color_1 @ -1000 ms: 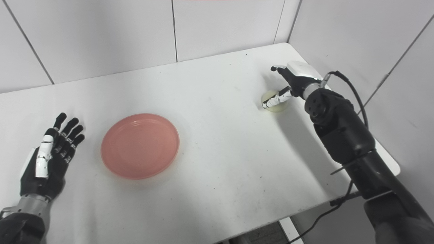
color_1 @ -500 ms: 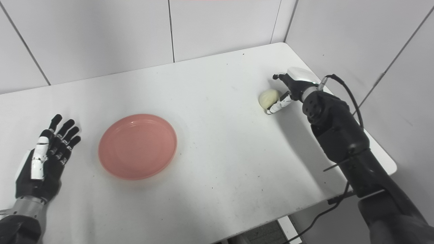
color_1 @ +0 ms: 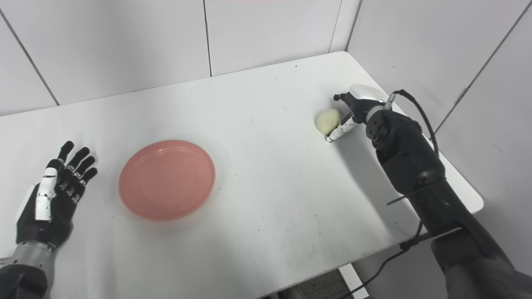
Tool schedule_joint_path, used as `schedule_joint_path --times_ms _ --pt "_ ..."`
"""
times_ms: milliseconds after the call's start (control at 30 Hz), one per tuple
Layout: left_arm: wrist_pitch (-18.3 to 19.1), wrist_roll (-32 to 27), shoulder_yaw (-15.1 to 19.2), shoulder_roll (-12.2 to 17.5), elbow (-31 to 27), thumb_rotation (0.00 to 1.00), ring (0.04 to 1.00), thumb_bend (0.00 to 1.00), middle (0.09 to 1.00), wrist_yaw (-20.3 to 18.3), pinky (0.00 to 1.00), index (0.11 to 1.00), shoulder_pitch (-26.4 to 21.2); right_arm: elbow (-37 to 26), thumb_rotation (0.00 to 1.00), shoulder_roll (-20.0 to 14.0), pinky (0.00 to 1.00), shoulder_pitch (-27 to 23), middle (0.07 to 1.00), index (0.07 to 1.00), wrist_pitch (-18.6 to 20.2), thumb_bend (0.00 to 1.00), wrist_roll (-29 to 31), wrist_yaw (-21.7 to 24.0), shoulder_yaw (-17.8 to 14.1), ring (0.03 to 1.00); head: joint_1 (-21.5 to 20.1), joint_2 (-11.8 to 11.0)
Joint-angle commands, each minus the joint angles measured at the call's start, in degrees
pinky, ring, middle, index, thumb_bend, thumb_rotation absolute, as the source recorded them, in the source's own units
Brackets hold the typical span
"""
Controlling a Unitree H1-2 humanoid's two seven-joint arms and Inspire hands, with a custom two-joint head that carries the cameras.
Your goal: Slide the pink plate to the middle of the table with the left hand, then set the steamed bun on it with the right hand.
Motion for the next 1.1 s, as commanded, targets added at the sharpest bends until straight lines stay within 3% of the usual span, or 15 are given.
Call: schedule_joint_path --times_ms 0,400,600,667,700,767,1067 --pt "1.4 -0.6 0.1 0.6 -0.6 1.00 0.951 0.38 0.951 -0.2 0.95 0.978 0.5 -0.3 0.24 -0.6 0.75 -2.1 0.906 0.865 0.0 0.89 0.6 -1.8 0.3 0.864 0.0 0.0" --pt "0.8 -0.6 0.4 0.6 -0.5 1.00 0.945 0.38 0.948 -0.4 0.94 0.974 0.4 -0.8 0.22 -1.0 0.70 -2.7 0.845 0.846 -1.9 0.85 3.7 -3.8 2.6 0.781 0.2 0.5" --pt "0.4 -0.6 0.5 0.6 -0.1 1.00 0.940 0.37 0.947 -0.6 0.94 0.972 0.3 2.6 0.18 -1.0 0.67 -3.3 0.790 0.790 -5.5 0.82 6.1 -7.2 2.8 0.734 0.2 0.7" --pt "0.1 -0.8 0.6 0.7 0.4 1.00 0.945 0.38 0.951 -0.9 0.94 0.977 0.3 5.2 0.11 -0.8 0.59 -3.6 0.678 0.666 -7.8 0.73 7.1 -9.9 2.5 0.635 0.2 0.8" --pt "0.1 -0.7 0.7 0.7 0.4 1.00 0.944 0.38 0.951 -0.9 0.94 0.977 0.2 6.4 0.12 -0.7 0.55 -3.7 0.631 0.581 -9.2 0.63 7.7 -11.3 2.3 0.594 0.2 0.8" --pt "0.1 -0.8 0.7 0.7 0.5 1.00 0.944 0.38 0.950 -1.0 0.94 0.978 0.2 7.6 0.13 -0.8 0.49 -3.9 0.561 0.508 -11.2 0.53 8.5 -13.0 2.6 0.528 0.1 0.8" --pt "1.3 -0.4 0.6 0.5 -0.8 1.00 0.939 0.39 0.943 -0.6 0.94 0.968 0.4 10.1 0.13 -1.9 0.46 -4.7 0.541 0.489 -11.2 0.51 9.8 -13.1 4.2 0.508 0.2 0.9"
